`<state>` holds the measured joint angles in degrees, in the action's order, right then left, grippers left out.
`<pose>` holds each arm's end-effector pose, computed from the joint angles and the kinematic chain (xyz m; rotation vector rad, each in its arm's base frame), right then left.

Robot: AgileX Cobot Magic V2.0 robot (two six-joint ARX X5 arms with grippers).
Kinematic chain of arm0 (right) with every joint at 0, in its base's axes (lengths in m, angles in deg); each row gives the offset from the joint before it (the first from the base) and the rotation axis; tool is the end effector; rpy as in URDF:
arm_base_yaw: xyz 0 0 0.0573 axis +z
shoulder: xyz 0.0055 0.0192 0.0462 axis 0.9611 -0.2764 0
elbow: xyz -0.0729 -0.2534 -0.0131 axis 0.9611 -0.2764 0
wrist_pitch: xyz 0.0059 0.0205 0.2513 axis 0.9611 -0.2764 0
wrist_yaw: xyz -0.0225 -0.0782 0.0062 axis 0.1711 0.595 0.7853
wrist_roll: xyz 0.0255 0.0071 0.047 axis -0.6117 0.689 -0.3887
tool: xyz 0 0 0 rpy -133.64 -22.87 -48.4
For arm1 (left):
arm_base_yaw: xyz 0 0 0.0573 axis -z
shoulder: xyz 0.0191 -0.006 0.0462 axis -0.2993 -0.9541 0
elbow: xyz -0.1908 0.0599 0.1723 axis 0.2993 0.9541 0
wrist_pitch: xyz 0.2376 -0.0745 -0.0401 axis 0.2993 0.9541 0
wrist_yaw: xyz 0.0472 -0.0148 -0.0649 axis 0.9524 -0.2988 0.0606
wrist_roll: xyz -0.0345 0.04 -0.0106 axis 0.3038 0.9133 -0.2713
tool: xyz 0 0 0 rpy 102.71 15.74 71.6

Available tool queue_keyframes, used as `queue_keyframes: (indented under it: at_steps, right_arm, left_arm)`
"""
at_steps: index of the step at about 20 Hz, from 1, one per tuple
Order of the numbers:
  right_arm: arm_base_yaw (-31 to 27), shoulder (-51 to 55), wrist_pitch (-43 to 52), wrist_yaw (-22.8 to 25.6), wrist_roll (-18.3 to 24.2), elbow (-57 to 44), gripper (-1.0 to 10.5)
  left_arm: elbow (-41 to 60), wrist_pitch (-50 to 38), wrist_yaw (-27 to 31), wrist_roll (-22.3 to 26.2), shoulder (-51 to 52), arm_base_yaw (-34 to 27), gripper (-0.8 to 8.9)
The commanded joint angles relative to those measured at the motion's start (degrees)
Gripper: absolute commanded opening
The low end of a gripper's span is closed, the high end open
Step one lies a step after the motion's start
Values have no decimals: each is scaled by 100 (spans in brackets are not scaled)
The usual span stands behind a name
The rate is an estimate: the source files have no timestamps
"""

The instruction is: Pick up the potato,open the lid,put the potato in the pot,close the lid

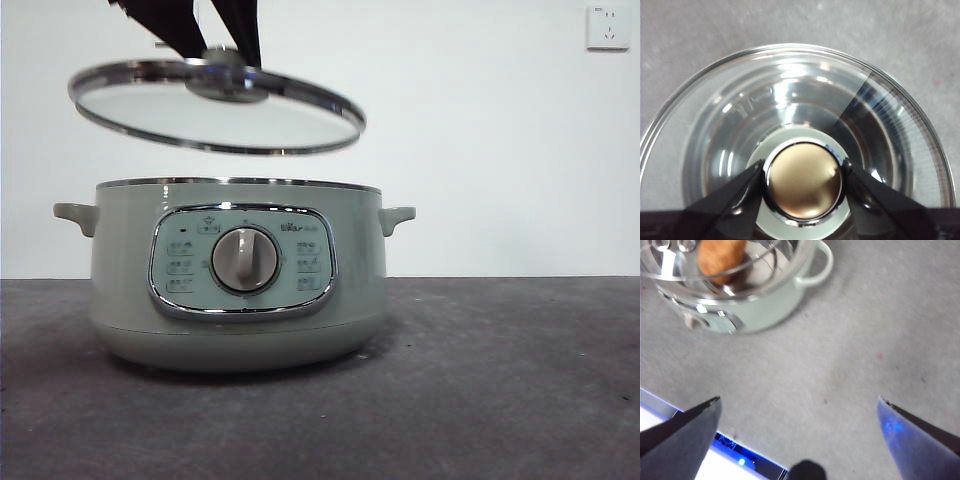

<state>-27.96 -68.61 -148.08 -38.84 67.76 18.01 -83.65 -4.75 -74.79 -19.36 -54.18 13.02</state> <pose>0.1237 0.1193 0.4068 -0.3293 0.9181 0.4563 0.2916 -0.1716 0.3776 0.1897 0.9044 -0.4782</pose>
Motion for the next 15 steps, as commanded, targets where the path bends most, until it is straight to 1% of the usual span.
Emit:
queue_keyframes:
  at_steps: [1, 4, 7, 15]
  right_arm:
    - [0, 402, -142, 39, -210, -299, 572]
    - [0, 833, -142, 66, -332, -522, 572]
    - [0, 1064, -142, 68, -352, -529, 570]
    - [0, 1128, -142, 98, -372, -531, 567]
  left_arm:
    - [-55, -157, 13, -35, -162, 4, -12]
    - [-55, -186, 7, 76, -334, 4, -12]
    - [-55, -131, -168, 118, -463, 2, -12]
    - [-55, -149, -138, 116, -798, 63, -12]
